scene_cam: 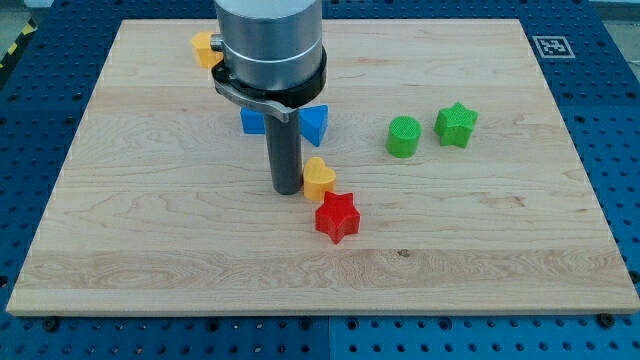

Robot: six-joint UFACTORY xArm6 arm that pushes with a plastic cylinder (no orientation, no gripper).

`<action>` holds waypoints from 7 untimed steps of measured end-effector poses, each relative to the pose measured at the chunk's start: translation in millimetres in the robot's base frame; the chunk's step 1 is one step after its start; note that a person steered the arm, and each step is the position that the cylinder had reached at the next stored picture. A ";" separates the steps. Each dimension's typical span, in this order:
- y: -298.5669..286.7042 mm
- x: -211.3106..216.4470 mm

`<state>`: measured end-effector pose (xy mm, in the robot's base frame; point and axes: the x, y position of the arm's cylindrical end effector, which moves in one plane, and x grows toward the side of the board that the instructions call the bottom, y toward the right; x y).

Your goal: Slide the yellow hexagon down

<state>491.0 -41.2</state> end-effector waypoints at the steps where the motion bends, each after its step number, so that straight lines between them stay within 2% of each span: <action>1: 4.4 0.0; 3: 11.7 -0.3; 4: -50.1 -15.8; 5: -133.8 -48.0; 6: -200.1 -102.0; 7: -199.9 -186.1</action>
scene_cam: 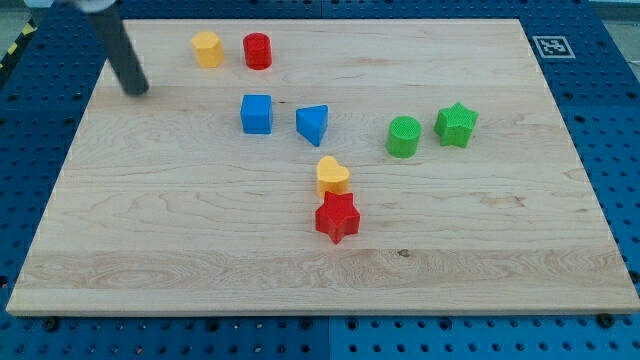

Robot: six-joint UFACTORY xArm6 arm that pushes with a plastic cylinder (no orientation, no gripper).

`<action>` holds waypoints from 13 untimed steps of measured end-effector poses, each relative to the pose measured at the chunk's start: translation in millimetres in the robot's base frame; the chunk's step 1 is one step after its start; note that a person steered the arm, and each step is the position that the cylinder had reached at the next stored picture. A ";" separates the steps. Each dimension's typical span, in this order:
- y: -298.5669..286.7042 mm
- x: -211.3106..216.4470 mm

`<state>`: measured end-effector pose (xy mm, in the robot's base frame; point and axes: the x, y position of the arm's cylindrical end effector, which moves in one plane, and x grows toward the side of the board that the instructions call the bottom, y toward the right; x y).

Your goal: Slide the yellow hexagon down

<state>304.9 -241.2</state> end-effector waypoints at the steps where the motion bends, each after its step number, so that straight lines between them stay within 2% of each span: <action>1: 30.2 -63.1; 2: 84.3 -79.9; 3: 111.7 -79.1; 4: 107.1 -78.5; 5: 65.1 -80.2; 6: 58.5 -80.2; 7: 84.4 -80.2; 11: 75.3 -78.9; 12: 79.4 -68.4; 13: 79.9 -40.0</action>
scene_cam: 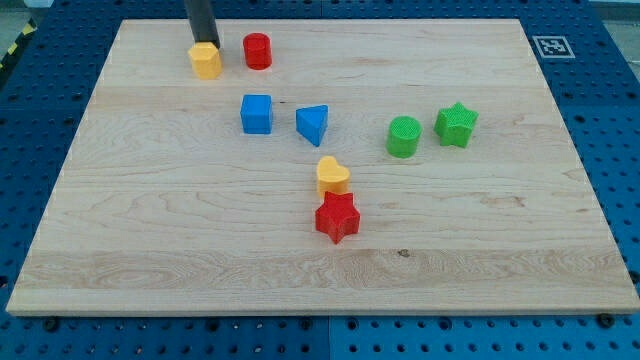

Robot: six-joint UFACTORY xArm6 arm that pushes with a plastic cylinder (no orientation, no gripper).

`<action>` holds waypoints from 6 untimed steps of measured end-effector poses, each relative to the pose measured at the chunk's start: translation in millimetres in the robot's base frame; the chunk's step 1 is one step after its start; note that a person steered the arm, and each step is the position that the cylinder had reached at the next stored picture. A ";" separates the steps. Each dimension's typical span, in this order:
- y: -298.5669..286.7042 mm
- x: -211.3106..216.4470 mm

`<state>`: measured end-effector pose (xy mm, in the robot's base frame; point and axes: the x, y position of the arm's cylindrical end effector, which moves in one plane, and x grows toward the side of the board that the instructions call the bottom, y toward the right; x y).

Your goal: Slide the yellow hexagon down

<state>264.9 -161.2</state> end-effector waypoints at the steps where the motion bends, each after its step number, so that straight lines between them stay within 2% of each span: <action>1: 0.0 22.6; 6: -0.1 164.5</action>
